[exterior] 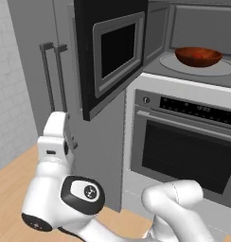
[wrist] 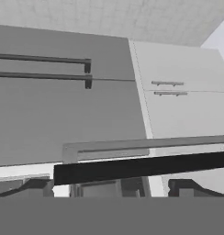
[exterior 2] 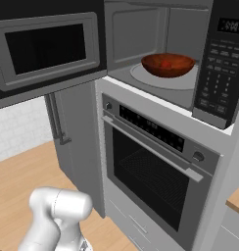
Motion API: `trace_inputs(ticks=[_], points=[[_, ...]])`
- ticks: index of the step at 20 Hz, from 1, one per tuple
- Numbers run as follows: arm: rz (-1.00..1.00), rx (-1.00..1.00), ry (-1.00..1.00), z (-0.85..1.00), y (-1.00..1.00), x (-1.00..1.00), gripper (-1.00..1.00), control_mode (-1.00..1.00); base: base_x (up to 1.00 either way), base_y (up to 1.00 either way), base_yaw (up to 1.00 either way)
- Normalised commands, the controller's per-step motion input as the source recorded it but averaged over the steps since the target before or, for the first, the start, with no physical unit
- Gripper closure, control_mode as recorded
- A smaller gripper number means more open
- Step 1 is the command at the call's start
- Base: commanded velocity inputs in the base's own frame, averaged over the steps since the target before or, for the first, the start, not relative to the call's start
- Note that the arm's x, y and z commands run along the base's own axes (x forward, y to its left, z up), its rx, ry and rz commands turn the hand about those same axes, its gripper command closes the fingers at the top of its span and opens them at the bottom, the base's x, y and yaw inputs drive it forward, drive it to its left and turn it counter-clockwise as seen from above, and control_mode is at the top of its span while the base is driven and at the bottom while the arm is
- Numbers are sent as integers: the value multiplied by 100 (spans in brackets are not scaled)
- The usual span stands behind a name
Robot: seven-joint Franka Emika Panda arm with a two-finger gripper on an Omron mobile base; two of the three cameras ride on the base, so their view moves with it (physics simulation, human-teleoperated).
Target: Pick the bell pepper from the sink and place it in the bowl. Then pick the bowl and place it in the microwave. Then close the microwave door and press the start button.
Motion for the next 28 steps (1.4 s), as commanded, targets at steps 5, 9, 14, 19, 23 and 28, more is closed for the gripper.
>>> trace_inputs(ticks=[5,9,14,19,23,28], points=[[0,0,0,-19,16,67,-100,-100,0,0,0],[-2,0,0,-17,0,58,-100,-100,0,0,0],[-7,0,-5,-1,0,53,-100,-100,0,0,0],[-10,1,-8,0,-16,38,-100,-100,0,0,0],[-7,4,-4,0,-45,14,-100,-100,0,0,0],[-4,9,-7,8,-59,1,-100,-100,0,0,0]])
